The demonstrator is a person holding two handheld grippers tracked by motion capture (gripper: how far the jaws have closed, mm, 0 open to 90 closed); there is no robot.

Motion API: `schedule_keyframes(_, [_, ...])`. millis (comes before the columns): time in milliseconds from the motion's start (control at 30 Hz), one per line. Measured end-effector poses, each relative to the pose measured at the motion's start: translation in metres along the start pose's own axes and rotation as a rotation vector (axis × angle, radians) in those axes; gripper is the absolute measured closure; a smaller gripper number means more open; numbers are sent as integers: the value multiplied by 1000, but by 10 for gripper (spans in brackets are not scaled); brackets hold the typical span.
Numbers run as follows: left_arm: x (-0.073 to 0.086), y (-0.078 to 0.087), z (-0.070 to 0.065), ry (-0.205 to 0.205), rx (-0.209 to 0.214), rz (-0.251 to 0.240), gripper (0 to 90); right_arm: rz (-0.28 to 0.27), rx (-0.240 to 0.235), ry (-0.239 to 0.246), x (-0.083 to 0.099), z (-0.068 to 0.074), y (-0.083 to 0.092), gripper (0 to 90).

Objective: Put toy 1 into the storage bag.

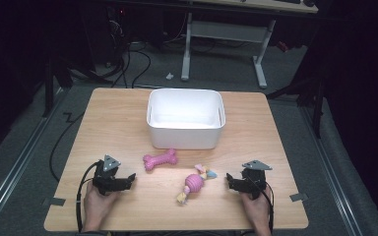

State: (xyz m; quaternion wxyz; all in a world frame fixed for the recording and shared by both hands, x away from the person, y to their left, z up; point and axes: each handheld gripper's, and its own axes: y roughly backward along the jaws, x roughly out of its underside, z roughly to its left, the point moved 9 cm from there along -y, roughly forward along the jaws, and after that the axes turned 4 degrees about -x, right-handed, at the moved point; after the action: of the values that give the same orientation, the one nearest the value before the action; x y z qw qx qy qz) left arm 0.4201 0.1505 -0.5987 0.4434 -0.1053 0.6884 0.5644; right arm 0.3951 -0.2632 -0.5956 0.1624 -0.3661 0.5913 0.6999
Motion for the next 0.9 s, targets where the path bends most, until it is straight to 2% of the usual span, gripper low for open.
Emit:
schedule_keyframes(233, [0,0,0,3,-1,-3,155,-1,0,0,0,0,0,161])
schedule_keyframes(367, [-2,0,3,22,-22,-14,235,-3,2,-2,0,-1,0,169])
schedule_keyframes(800, [-2,-1,0,8,-16,-11,210,-7,1,1,-1,-1,0,190])
schedule_keyframes(900, [-2,0,0,9,0,-16,215,-10,-4,-1,-1,0,0,201])
